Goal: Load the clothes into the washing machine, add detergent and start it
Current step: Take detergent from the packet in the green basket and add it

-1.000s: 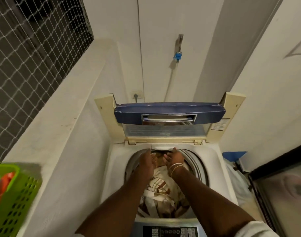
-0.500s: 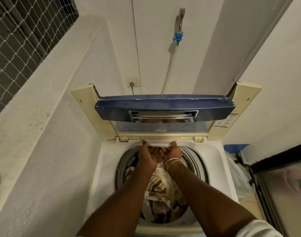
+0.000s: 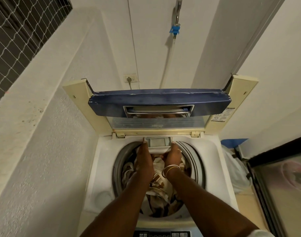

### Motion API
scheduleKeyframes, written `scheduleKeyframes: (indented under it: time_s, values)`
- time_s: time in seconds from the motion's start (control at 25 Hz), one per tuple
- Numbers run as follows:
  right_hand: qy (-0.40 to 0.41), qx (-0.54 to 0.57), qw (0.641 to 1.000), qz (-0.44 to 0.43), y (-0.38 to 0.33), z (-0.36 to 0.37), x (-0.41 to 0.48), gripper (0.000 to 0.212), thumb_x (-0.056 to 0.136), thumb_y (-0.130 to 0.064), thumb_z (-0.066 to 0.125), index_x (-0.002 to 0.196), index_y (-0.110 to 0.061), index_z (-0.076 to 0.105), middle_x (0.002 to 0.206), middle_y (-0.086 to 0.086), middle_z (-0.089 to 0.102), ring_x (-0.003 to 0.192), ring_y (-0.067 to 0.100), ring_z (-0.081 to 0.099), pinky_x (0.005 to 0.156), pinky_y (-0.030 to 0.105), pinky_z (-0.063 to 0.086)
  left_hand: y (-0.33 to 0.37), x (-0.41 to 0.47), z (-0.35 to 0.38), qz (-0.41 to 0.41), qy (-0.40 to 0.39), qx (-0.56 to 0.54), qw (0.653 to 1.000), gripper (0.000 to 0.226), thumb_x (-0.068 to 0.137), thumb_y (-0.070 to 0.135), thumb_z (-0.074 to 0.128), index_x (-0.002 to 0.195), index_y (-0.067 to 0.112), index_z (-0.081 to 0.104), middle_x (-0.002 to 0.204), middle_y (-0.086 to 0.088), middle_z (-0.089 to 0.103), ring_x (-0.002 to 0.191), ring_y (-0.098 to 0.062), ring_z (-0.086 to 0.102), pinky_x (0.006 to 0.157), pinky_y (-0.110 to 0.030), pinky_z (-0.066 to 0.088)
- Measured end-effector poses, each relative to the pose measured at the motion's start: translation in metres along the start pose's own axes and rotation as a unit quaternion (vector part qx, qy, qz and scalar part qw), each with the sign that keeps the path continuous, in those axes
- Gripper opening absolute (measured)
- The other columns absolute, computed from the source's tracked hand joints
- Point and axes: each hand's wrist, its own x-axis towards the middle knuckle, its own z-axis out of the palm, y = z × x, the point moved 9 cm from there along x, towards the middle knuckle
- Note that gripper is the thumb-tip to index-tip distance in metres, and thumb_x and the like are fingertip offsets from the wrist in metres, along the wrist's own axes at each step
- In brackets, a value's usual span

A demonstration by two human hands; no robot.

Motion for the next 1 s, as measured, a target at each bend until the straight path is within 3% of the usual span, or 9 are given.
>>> scheduleKeyframes:
  time_s: [0.12,0.2,0.28,0.36,0.48,0.6,0.76,0.88,1.0]
  values:
    - [0.017,-0.052,0.998,-0.018,-0.010,-0.003,-0.006,0.032,0.087,-0.038,0.060,0.084,-0.007,0.067,0.081,0.016,0.066,0.072,0.028,0.065,0.058,0.036,0.056,0.009,-0.005,-0.004,0.001,0.033,0.028,0.999,0.038,0.095,0.046,0.057,0.117,0.016,0.060,0.103,-0.008,0.066,0.093,-0.024,0.065,0.071,-0.034,0.056]
    - [0.033,-0.075,0.996,-0.036,-0.014,-0.003,-0.013,0.039,0.083,-0.048,0.061,0.078,-0.011,0.069,0.077,0.013,0.070,0.075,0.029,0.069,0.067,0.044,0.060,0.014,-0.005,-0.005,-0.003,0.052,0.041,0.998,0.034,0.093,0.043,0.061,0.114,0.017,0.059,0.097,-0.006,0.064,0.090,-0.025,0.065,0.071,-0.037,0.058]
    - [0.042,-0.101,0.993,-0.048,-0.015,-0.002,-0.015,0.051,0.075,-0.065,0.059,0.078,-0.014,0.070,0.076,0.010,0.071,0.077,0.029,0.070,0.070,0.047,0.061,0.018,-0.006,-0.003,-0.017,0.057,0.039,0.997,0.039,0.090,0.043,0.064,0.117,0.016,0.058,0.102,-0.009,0.064,0.092,-0.027,0.066,0.076,-0.042,0.060]
    - [0.044,-0.118,0.991,-0.047,-0.017,-0.004,-0.013,0.061,0.071,-0.071,0.057,0.082,-0.012,0.070,0.077,0.010,0.070,0.078,0.031,0.070,0.072,0.050,0.060,0.023,-0.009,-0.002,-0.030,0.054,0.043,0.997,0.043,0.090,0.042,0.064,0.122,0.014,0.056,0.110,-0.012,0.063,0.093,-0.026,0.064,0.064,-0.038,0.058]
    - [0.025,-0.130,0.991,-0.029,-0.015,-0.006,-0.014,0.056,0.085,-0.055,0.059,0.096,-0.001,0.066,0.079,0.011,0.065,0.080,0.033,0.068,0.076,0.051,0.059,0.028,-0.012,-0.004,-0.019,0.051,0.079,0.995,0.040,0.093,0.041,0.061,0.120,0.011,0.056,0.104,-0.012,0.061,0.084,-0.022,0.060,0.054,-0.029,0.046]
    - [0.019,-0.097,0.995,-0.023,-0.008,-0.015,-0.022,0.030,0.091,-0.035,0.056,0.091,-0.006,0.066,0.091,0.019,0.066,0.086,0.034,0.068,0.065,0.043,0.061,0.012,-0.012,-0.014,-0.044,0.041,0.071,0.996,0.040,0.092,0.045,0.060,0.116,0.013,0.054,0.101,-0.013,0.061,0.085,-0.025,0.064,0.059,-0.032,0.053]
    - [-0.024,-0.110,0.992,-0.054,-0.002,-0.024,-0.034,0.032,0.097,-0.032,0.049,0.098,-0.004,0.065,0.083,0.015,0.058,0.077,0.027,0.060,0.058,0.033,0.053,-0.006,-0.015,-0.031,-0.044,0.023,0.084,0.995,0.040,0.095,0.045,0.054,0.117,0.011,0.057,0.110,-0.020,0.064,0.083,-0.028,0.065,0.058,-0.031,0.056]
    - [-0.048,-0.142,0.983,-0.107,-0.008,-0.025,-0.045,0.032,0.099,-0.031,0.050,0.083,-0.010,0.068,0.070,0.008,0.061,0.072,0.026,0.058,0.065,0.038,0.052,0.000,-0.030,-0.044,-0.011,-0.001,0.104,0.994,0.033,0.100,0.040,0.050,0.117,0.015,0.062,0.107,-0.017,0.068,0.090,-0.030,0.069,0.071,-0.037,0.060]
    - [-0.055,-0.154,0.979,-0.123,-0.008,-0.022,-0.058,0.034,0.097,-0.036,0.052,0.090,-0.012,0.073,0.084,0.012,0.073,0.081,0.029,0.068,0.074,0.042,0.056,0.018,-0.047,-0.048,0.035,-0.054,0.125,0.990,0.024,0.103,0.032,0.046,0.118,0.023,0.063,0.107,-0.011,0.071,0.098,-0.029,0.069,0.086,-0.044,0.058]
